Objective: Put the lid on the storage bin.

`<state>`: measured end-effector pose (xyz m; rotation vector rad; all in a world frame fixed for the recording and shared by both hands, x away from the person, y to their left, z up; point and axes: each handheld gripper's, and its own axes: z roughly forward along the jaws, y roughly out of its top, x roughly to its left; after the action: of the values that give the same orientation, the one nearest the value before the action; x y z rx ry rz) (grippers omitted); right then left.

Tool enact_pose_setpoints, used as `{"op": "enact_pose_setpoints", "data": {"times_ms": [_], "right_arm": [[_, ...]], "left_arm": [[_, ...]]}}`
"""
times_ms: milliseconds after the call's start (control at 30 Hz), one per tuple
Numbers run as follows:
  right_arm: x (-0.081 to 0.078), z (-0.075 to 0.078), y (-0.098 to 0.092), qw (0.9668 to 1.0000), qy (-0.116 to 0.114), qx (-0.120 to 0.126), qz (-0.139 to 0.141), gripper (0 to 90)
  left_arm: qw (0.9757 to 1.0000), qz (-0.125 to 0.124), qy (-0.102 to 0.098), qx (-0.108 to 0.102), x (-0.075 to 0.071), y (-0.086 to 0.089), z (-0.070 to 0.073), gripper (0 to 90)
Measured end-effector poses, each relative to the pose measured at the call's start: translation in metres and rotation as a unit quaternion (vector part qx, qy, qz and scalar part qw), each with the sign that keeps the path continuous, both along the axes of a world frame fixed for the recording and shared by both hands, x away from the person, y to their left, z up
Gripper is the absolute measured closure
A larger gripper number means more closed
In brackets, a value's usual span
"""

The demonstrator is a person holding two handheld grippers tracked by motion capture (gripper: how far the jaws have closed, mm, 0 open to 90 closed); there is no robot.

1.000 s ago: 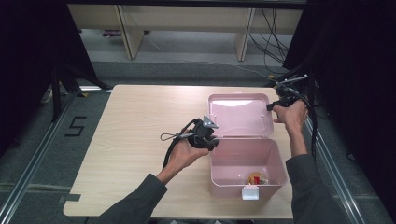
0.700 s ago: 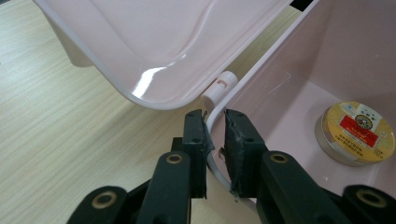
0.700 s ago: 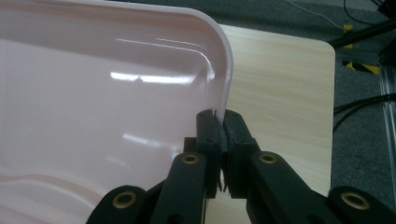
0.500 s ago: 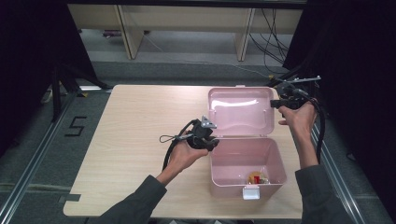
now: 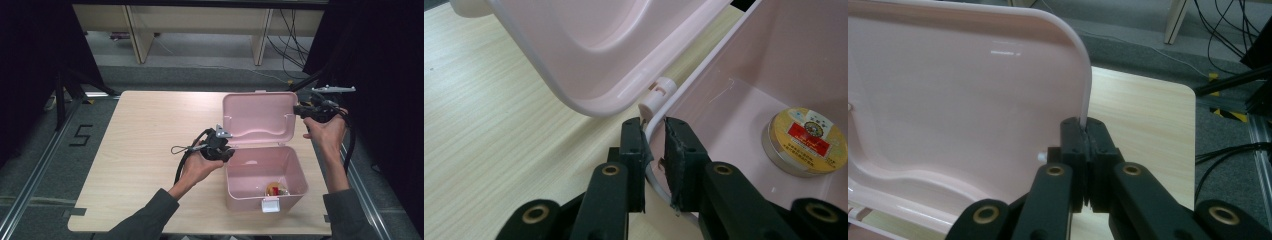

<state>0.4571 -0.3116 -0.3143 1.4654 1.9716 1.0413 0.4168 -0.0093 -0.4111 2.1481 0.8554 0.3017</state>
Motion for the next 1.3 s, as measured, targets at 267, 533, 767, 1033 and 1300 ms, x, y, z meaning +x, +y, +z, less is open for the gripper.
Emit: {"op": "enact_pose_setpoints", "data": {"times_ms": [267,533,767,1033,1300], "right_arm": [[-0.018,0.001,-0.005,0.9995,-0.031,0.004,0.009,89.2],[-0.042,-0.001,-0.013,0.9983,-0.055,0.014,0.015,89.1],[-0.056,-0.002,-0.016,0.9974,-0.07,0.012,0.017,88.9],[-0.069,-0.003,-0.018,0.9964,-0.08,0.006,0.026,88.7],[-0.079,-0.003,-0.019,0.9956,-0.088,-0.006,0.032,88.5]], "left_arm": [[1.0,0.001,-0.002,-0.007,-0.001,0.0,-0.001,78.2],[0.9998,0.006,-0.006,-0.017,-0.003,-0.001,-0.003,77.6],[0.9998,0.006,-0.006,-0.018,-0.004,-0.001,-0.004,77.6],[0.9998,0.007,-0.01,-0.014,-0.004,-0.001,-0.004,77.5],[0.9996,0.01,-0.019,-0.017,-0.006,-0.001,-0.006,77.1]]}}
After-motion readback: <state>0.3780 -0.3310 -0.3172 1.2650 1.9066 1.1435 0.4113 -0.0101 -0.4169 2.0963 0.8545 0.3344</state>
